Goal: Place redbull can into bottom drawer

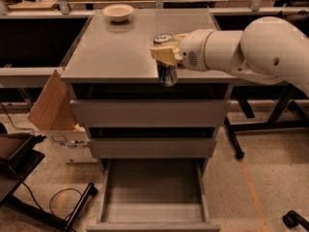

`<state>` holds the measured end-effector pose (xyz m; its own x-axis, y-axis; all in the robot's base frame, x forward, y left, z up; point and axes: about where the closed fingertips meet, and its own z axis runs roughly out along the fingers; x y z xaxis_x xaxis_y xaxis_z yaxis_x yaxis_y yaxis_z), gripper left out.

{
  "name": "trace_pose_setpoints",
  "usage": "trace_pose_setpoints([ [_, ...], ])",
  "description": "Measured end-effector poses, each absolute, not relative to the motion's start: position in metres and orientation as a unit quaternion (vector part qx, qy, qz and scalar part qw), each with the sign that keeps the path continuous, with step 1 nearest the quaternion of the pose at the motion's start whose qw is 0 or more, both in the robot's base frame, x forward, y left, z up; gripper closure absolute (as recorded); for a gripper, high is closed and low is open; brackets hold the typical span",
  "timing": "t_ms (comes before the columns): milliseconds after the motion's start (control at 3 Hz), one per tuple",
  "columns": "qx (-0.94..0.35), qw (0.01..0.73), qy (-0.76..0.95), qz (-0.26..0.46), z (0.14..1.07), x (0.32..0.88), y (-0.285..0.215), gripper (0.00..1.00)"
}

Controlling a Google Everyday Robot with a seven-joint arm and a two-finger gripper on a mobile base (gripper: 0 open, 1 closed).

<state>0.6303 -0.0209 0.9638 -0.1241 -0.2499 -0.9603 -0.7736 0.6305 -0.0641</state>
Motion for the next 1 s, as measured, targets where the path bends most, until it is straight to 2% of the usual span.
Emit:
trace_pose_setpoints([
  [333, -0.369, 0.549, 0.710, 0.242, 0.951, 0.641, -0.007, 1.00],
  [667, -0.351, 0.539, 0.716, 0.273, 0.893, 0.648, -0.002, 1.00],
  [1000, -0.327, 0.545, 0.705, 0.316, 0.818, 0.629, -0.020, 1.00],
])
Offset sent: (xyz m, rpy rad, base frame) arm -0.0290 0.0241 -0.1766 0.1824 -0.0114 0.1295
